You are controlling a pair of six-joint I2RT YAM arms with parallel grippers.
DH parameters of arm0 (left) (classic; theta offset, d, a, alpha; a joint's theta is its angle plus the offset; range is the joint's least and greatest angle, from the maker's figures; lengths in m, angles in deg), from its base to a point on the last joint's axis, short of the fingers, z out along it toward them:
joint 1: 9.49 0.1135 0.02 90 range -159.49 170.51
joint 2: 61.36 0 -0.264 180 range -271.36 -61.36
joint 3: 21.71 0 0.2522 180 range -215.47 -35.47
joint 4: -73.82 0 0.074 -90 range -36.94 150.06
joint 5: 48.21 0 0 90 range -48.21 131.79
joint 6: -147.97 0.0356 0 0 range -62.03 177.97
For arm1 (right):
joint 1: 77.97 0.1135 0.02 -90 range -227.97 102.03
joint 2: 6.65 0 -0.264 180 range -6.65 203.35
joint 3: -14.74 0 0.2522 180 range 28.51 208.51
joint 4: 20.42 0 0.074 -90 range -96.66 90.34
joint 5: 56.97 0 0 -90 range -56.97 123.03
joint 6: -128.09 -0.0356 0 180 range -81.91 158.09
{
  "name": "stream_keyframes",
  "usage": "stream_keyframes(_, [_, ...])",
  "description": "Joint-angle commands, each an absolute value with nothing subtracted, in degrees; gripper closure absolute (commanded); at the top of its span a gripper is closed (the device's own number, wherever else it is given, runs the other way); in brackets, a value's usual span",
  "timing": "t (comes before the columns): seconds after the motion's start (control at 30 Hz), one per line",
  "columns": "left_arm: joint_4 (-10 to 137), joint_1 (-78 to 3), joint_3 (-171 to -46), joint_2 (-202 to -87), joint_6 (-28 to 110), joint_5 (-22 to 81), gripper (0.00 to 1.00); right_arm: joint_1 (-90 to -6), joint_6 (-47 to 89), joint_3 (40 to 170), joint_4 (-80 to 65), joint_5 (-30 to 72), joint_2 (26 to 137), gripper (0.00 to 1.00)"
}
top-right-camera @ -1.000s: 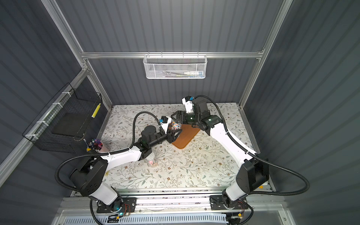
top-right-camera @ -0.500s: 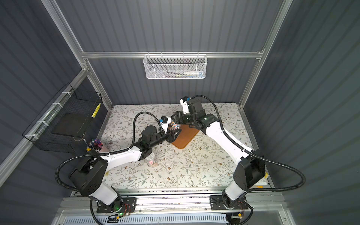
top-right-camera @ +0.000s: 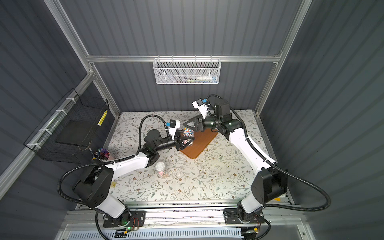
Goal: Pour the candies out of the jar
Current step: Unscrew the lid from the jar.
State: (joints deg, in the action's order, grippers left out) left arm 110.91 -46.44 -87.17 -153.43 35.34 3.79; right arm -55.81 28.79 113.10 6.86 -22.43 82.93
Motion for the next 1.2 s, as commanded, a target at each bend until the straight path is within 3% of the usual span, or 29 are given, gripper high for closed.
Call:
stream_keyframes(0.0, [113.14,-49.15,-89.17,-155.05,36.35,-5.12,1.0,-52.42,28.24,114.64,8.07,-33.57,82.05,0.54])
stream_keyframes(0.23, [105.59,-49.22,-88.91,-153.49,41.63,2.14,1.0,-53.04,23.21,114.48,8.27,-23.67,81.43,0.31])
stream_keyframes(0.37, [103.31,-49.22,-88.31,-152.55,43.37,5.2,1.0,-53.1,22.27,114.19,9.2,-19.39,80.5,0.25])
stream_keyframes(0.77, [97.47,-49.7,-87.1,-150.28,47.46,21.6,1.0,-50.1,14.09,111.59,14.9,8.23,77.35,0.24])
stream_keyframes(0.97, [96.32,-50.66,-88.13,-150.75,48.71,22.53,1.0,-47.76,12.11,113.4,15.27,16.81,80.05,0.27])
stream_keyframes(1.17, [95.0,-51.28,-88.16,-150.22,50.01,25.96,1.0,-46.68,12.07,116.38,18.22,16.8,83.05,0.29])
